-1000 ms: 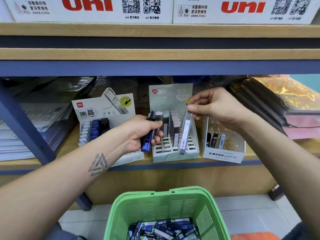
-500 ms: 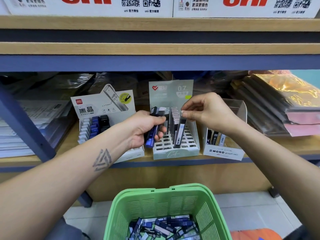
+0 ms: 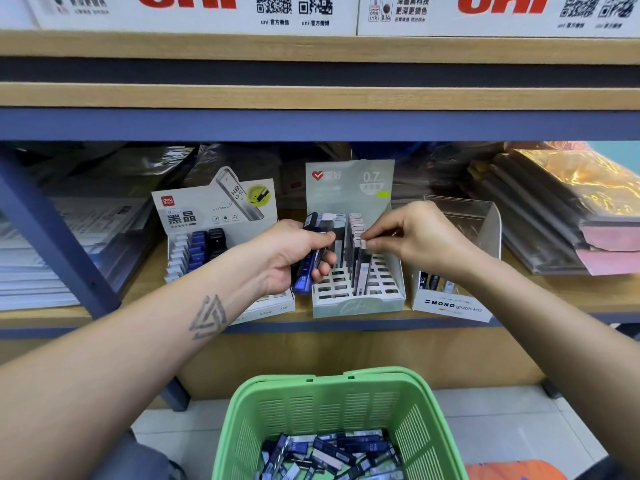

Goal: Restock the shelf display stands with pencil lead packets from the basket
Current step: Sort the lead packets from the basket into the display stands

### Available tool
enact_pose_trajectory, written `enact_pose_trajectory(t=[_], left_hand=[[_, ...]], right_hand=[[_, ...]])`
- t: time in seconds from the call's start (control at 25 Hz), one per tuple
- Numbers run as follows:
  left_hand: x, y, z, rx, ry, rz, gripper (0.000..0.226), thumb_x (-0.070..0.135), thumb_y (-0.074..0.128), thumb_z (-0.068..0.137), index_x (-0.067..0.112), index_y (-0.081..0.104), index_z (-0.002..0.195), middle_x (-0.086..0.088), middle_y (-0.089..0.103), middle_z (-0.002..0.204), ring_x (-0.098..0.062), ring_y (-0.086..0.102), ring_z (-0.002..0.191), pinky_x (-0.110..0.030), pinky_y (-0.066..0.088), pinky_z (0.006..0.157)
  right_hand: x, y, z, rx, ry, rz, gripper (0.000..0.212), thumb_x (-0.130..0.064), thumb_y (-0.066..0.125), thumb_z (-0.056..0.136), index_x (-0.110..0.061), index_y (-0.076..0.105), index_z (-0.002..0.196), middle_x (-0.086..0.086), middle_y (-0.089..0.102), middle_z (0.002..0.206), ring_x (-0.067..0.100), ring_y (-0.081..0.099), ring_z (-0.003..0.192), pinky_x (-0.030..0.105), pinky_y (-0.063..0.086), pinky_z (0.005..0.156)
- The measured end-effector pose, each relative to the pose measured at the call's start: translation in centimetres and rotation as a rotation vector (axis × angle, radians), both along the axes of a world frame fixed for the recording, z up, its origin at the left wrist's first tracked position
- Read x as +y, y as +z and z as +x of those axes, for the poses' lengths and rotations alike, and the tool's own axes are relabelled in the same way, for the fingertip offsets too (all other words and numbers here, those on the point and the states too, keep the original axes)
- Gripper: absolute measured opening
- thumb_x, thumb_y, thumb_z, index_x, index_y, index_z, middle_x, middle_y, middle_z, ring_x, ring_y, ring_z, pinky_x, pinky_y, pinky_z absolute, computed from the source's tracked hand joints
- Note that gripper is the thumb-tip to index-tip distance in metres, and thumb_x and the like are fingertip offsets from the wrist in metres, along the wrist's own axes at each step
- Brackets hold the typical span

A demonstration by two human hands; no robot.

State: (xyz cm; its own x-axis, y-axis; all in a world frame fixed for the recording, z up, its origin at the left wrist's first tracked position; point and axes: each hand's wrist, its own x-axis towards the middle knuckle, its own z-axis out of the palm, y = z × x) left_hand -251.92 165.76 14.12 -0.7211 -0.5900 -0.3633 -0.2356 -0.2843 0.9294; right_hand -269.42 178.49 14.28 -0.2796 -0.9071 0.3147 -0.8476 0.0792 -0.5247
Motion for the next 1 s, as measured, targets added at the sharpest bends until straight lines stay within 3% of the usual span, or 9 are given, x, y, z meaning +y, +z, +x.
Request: enact_pose_trajectory(t=[0.12,0.32,0.48,0.56,0.64,0.72,0.88,1.0], left_hand=[[0.1,0.0,0.1,-0.002,-0.004,0.004,0.008,0.010,0.061,0.098,0.003,0.057,0.099,-0.013,0.061,0.065,-0.018,0.053,0.048,-0.022,0.041,0.038],[0.3,0.2,0.4,0.007,-0.055,0.047,0.008,0.009,0.059,0.098,0.003,0.058,0.093,-0.013,0.062,0.067,-0.019,0.055,0.052,-0.023,0.045,0.041],[0.4,0.5,0.8,0.044,-0.136,0.068,0.010,0.004,0.056,0.098,-0.001,0.061,0.105,-0.015,0.067,0.076,-0.020,0.063,0.061,-0.026,0.052,0.050],[0.5,0.8,1.1,0.075,-0.177,0.044,0.016,0.002,0.056,0.097,-0.001,0.061,0.112,-0.017,0.069,0.082,-0.021,0.066,0.065,-0.027,0.054,0.054],[0.7,1.0,1.3,0.107,-0.218,0.035,0.020,0.001,0.057,0.096,-0.001,0.061,0.116,-0.017,0.069,0.085,-0.022,0.065,0.069,-0.027,0.054,0.057],[0.9,1.2,1.4,0.136,-0.246,0.042,0.024,0.001,0.057,0.096,-0.003,0.060,0.119,-0.017,0.068,0.086,-0.023,0.064,0.070,-0.027,0.053,0.057],[1.1,1.7,1.7,0.188,-0.262,0.102,0.021,0.002,0.056,0.097,-0.005,0.060,0.116,-0.021,0.069,0.089,-0.024,0.067,0.070,-0.027,0.056,0.058],[1.4,2.0,1.7,0.195,-0.265,0.103,0.021,0.000,0.054,0.098,-0.006,0.057,0.117,-0.025,0.070,0.094,-0.028,0.071,0.076,-0.035,0.061,0.068]], right_hand=[[0.1,-0.4,0.2,0.098,0.018,0.016,0.018,-0.015,0.079,0.087,-0.017,0.078,0.105,-0.006,0.076,0.098,0.004,0.068,0.091,0.021,0.054,0.087],[0.3,-0.5,0.3,0.160,-0.013,0.013,0.012,-0.015,0.077,0.087,-0.019,0.079,0.098,-0.007,0.075,0.093,0.008,0.067,0.085,0.029,0.055,0.083],[0.3,0.0,0.4,0.165,-0.027,-0.028,0.015,-0.010,0.072,0.089,-0.020,0.079,0.097,-0.008,0.073,0.094,0.008,0.065,0.084,0.027,0.054,0.081],[0.0,0.6,0.8,-0.049,-0.078,-0.101,0.019,-0.008,0.067,0.092,-0.018,0.077,0.105,-0.003,0.075,0.094,0.009,0.068,0.080,0.019,0.053,0.075],[-0.3,1.2,1.4,-0.431,-0.013,-0.133,0.025,-0.004,0.064,0.095,-0.013,0.071,0.118,0.006,0.075,0.101,0.016,0.072,0.080,0.025,0.058,0.072],[-0.5,1.4,1.8,-0.663,0.095,-0.134,0.029,0.000,0.063,0.096,-0.011,0.069,0.122,0.010,0.075,0.110,0.020,0.073,0.086,0.031,0.061,0.078],[-0.5,1.5,1.4,-0.815,0.203,-0.165,0.024,0.006,0.065,0.090,0.000,0.070,0.113,0.020,0.075,0.107,0.022,0.071,0.089,0.026,0.059,0.081],[-0.4,1.6,0.9,-0.925,0.174,-0.179,0.026,0.009,0.065,0.088,0.003,0.067,0.113,0.021,0.074,0.105,0.024,0.072,0.092,0.026,0.059,0.078]])
